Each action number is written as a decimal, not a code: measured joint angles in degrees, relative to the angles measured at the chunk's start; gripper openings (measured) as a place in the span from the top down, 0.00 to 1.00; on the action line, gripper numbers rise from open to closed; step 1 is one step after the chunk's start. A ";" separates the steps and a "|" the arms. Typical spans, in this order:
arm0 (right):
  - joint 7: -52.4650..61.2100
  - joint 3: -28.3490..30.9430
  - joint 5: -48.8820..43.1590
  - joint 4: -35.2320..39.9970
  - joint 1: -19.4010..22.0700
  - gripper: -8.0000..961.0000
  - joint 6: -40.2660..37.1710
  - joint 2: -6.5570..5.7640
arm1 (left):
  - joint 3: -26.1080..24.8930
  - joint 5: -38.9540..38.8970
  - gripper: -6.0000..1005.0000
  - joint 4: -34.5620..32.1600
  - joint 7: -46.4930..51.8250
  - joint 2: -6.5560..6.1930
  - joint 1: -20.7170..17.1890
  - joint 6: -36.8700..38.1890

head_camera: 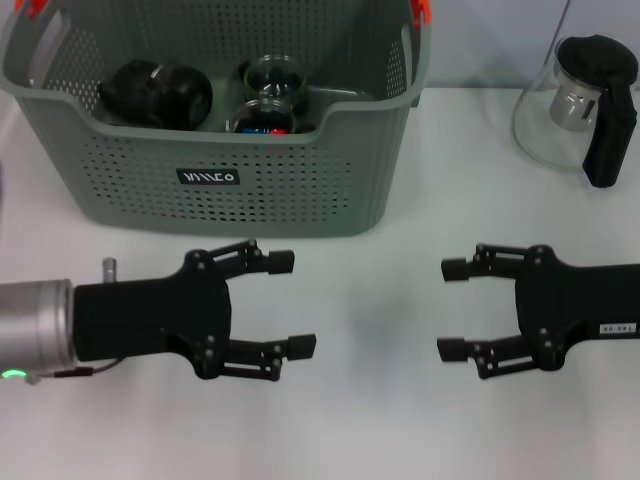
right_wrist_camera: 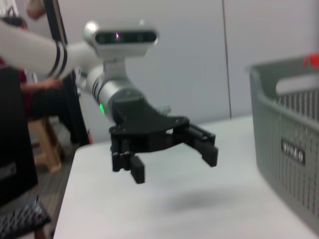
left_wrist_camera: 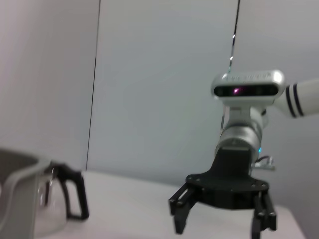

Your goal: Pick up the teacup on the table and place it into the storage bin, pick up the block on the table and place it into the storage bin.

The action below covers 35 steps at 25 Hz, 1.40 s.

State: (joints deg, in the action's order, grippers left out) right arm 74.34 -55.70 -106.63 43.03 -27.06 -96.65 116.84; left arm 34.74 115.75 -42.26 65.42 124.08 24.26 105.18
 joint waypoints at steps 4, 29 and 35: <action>2.17 0.03 -4.80 -0.16 -1.85 0.02 1.56 -0.31 | 1.20 2.96 0.07 2.91 0.08 -0.05 1.21 -6.48; 3.70 0.82 -6.87 -0.12 -3.43 0.02 3.31 -0.05 | 0.70 3.68 0.07 5.14 0.19 -0.59 3.44 -8.20; 3.71 0.87 -6.82 -0.09 -3.69 0.02 3.31 -0.11 | 0.65 3.58 0.07 5.08 0.18 -0.59 3.42 -8.23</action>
State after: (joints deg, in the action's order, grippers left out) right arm 78.05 -54.84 -113.45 42.95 -30.75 -93.34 116.73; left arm 35.39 119.33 -37.18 65.60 123.49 27.69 96.95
